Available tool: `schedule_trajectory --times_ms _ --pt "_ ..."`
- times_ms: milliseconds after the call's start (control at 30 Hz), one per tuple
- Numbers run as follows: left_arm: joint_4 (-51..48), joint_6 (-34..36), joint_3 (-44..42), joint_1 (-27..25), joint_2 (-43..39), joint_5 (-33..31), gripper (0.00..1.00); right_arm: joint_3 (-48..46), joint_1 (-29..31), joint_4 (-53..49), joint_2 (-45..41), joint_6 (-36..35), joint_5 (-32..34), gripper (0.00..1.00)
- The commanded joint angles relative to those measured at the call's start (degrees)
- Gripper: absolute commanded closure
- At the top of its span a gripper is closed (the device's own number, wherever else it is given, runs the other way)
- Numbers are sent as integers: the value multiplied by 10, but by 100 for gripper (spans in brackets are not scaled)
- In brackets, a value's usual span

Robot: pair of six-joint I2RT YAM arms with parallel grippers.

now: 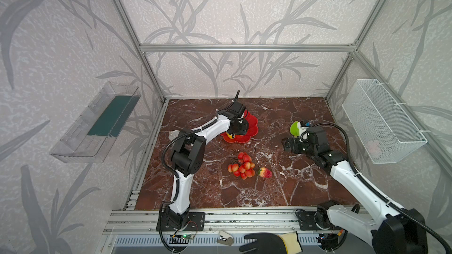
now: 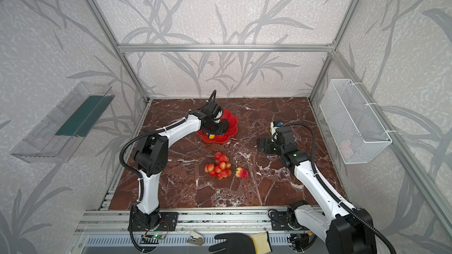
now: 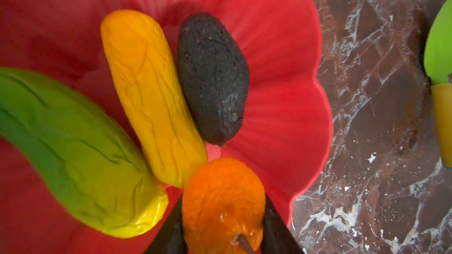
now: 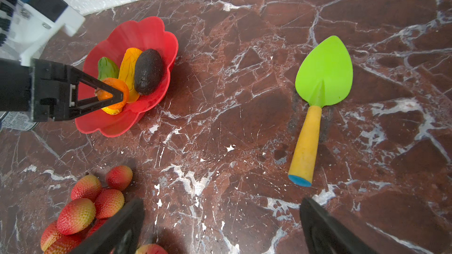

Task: Place and organize the fake fruits in the fruit bowl
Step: 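Place the orange in the bowl near the papaya with the left gripper, then grasp the red-yellow mango with the right gripper while the left arm withdraws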

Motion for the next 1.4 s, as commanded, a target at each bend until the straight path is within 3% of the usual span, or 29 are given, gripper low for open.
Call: schedule_trajectory --times_ms 0,300,500,633,733,933,1067,1167,1367 --pt "-26 -8 20 2 19 8 61 -1 -2 -11 -8 -8 -5 1" --pt "-30 -10 21 5 10 7 38 -7 0 -12 2 -4 -45 0" --pt "0 4 7 8 -78 -5 32 -1 31 -38 12 -10 -59 1" --pt "24 -7 -20 22 -161 -13 28 -9 82 -51 17 -4 -57 2" --pt "71 -11 -85 34 -243 -30 25 -24 132 -50 19 20 -48 3" --pt "228 -31 -323 69 -468 -118 11 -56 228 -52 38 57 -9 3" --pt "270 -40 -428 111 -587 -106 5 -65 257 -38 56 78 -1 4" --pt "264 -61 -478 143 -644 -89 3 -62 269 -21 78 84 7 5" --pt "201 -64 -500 172 -711 -81 3 -38 288 -9 139 94 7 8"
